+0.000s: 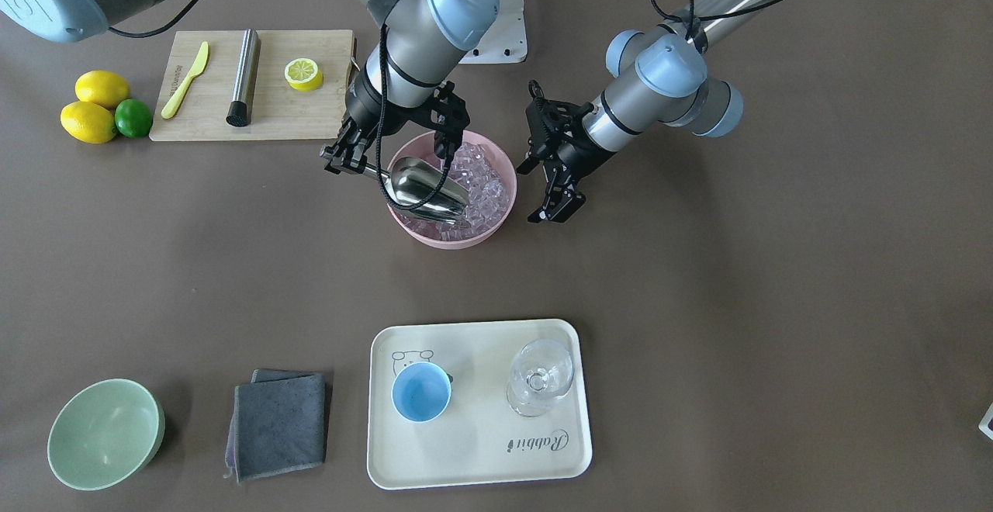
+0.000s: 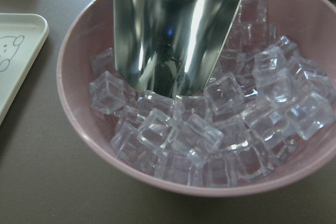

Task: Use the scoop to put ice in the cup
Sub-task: 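Push the scoop down into the ice cubes with the right gripper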

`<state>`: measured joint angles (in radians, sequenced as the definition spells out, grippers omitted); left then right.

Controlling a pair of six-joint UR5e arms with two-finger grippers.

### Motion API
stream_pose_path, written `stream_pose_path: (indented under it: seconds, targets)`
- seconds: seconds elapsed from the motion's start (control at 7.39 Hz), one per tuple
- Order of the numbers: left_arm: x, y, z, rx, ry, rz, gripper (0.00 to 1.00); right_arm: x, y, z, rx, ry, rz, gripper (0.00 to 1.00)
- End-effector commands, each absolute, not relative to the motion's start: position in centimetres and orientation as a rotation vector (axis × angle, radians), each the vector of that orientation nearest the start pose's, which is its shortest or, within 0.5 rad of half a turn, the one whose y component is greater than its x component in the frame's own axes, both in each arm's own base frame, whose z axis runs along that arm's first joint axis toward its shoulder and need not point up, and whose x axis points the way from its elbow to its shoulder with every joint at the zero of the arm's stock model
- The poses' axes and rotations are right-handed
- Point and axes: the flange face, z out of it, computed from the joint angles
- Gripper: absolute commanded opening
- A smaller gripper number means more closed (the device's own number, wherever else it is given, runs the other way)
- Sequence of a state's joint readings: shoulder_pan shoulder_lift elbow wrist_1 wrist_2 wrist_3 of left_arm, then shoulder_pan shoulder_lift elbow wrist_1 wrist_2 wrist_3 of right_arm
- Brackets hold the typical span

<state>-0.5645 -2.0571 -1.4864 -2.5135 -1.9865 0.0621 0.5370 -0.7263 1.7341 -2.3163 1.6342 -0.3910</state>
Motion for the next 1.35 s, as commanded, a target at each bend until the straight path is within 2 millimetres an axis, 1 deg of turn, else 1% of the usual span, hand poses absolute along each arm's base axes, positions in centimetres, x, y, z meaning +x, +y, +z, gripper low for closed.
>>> stream_pose_path:
  seconds: [0.0, 0.14, 0.27, 0.41, 0.54, 0.68, 0.81, 0.95, 1.08, 1.22]
  targets:
    - [51.7, -43.8, 30.9, 1.09, 0.978, 1.163, 0.98, -48.8, -43.7, 18.7, 0.323, -0.193, -1.421, 0.0]
    - [51.7, -43.8, 30.9, 1.09, 0.978, 1.163, 0.98, -49.0, -43.8, 18.8, 0.323, -0.19, -1.421, 0.0]
    - [51.7, -43.8, 30.9, 1.09, 0.978, 1.163, 0.98, -49.1, -43.9, 18.0, 0.333, -0.197, -1.421, 0.0]
    - [51.7, -43.7, 30.9, 1.09, 0.979, 1.165, 0.98, -49.9, -43.8, 18.3, 0.326, -0.185, -1.427, 0.0]
    - [51.7, -43.7, 31.0, 1.087, 0.979, 1.164, 0.98, -50.9, -44.0, 17.5, 0.346, -0.184, -1.431, 0.0]
    - [51.7, -43.7, 30.9, 1.091, 0.978, 1.164, 0.98, -51.0, -43.9, 17.3, 0.357, -0.191, -1.432, 0.0]
    - [51.7, -43.8, 31.0, 1.088, 0.978, 1.163, 0.98, -51.7, -44.0, 17.4, 0.415, -0.212, -1.429, 0.0]
    - [51.7, -43.7, 31.1, 1.087, 0.979, 1.164, 0.98, -51.7, -43.7, 17.3, 0.439, -0.225, -1.431, 0.0]
    - [51.6, -43.7, 31.1, 1.088, 0.978, 1.163, 0.98, -52.3, -43.6, 18.9, 0.474, -0.243, -1.4, 0.0]
    - [51.6, -43.7, 31.2, 1.086, 0.978, 1.164, 0.98, -52.3, -43.5, 19.1, 0.495, -0.257, -1.394, 0.0]
